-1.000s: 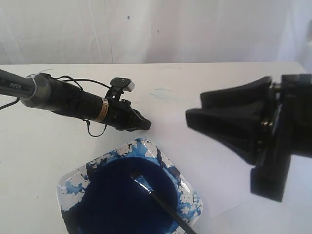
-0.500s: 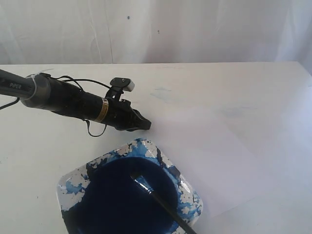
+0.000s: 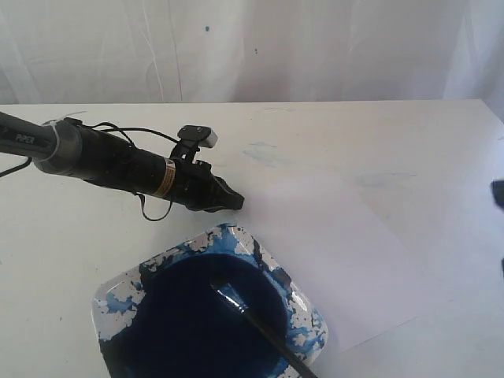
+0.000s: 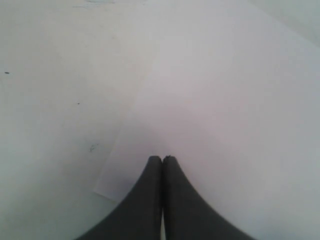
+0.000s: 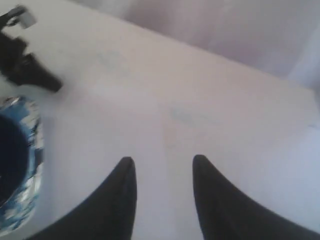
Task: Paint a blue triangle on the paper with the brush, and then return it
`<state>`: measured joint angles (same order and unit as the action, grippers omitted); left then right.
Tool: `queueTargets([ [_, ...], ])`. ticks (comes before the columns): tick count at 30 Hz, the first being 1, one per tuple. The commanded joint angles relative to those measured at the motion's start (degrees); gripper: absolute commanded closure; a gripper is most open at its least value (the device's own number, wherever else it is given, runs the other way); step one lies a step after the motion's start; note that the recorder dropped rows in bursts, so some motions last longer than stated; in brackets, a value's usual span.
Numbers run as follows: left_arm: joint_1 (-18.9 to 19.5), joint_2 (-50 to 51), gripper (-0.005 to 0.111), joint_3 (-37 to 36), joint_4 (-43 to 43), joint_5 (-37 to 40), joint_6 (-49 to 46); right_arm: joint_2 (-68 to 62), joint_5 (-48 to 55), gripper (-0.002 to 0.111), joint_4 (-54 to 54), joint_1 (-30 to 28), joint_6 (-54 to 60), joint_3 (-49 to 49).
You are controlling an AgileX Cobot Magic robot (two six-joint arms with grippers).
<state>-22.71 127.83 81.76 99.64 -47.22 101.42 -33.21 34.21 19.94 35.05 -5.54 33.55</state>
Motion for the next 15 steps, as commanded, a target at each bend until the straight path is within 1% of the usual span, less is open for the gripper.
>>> queueTargets([
  [1,-0.35,-0.28,0.107,0.29,0.31,0.44,0.14,-1.88,2.12,0.072,-20.36,0.48,17.24,0.05],
  [3,-0.35,-0.28,0.107,0.29,0.31,0.44,0.14,-3.43,2.37,0.07,-25.09,0.48,20.95,-0.17],
  [4,-0.35,-0.28,0.107,0.29,0.31,0.44,0.14,-4.64,2.87,0.067,-26.96,0.48,23.16,-0.46],
  [5,-0.35,-0.28,0.107,0.29,0.31,0.44,0.14,-5.71,3.3,0.062,-28.44,0.48,24.41,-0.85],
  [7,-0.35,-0.28,0.107,0.29,0.31,0.44,0.14,-9.38,3.98,0.049,-30.9,0.48,25.41,-2.2],
  [9,-0.35,-0.28,0.107,0.29,0.31,0.44,0.14,-13.13,4.4,0.041,-32.7,0.48,26.1,-3.1],
  [11,-0.35,-0.28,0.107,0.29,0.31,0.44,0.14,-17.09,4.73,0.041,-35.49,0.48,27.0,-3.33],
  [15,-0.35,-0.28,0.107,0.29,0.31,0.44,0.14,-23.03,5.65,0.044,-41.27,0.48,33.64,-3.33],
])
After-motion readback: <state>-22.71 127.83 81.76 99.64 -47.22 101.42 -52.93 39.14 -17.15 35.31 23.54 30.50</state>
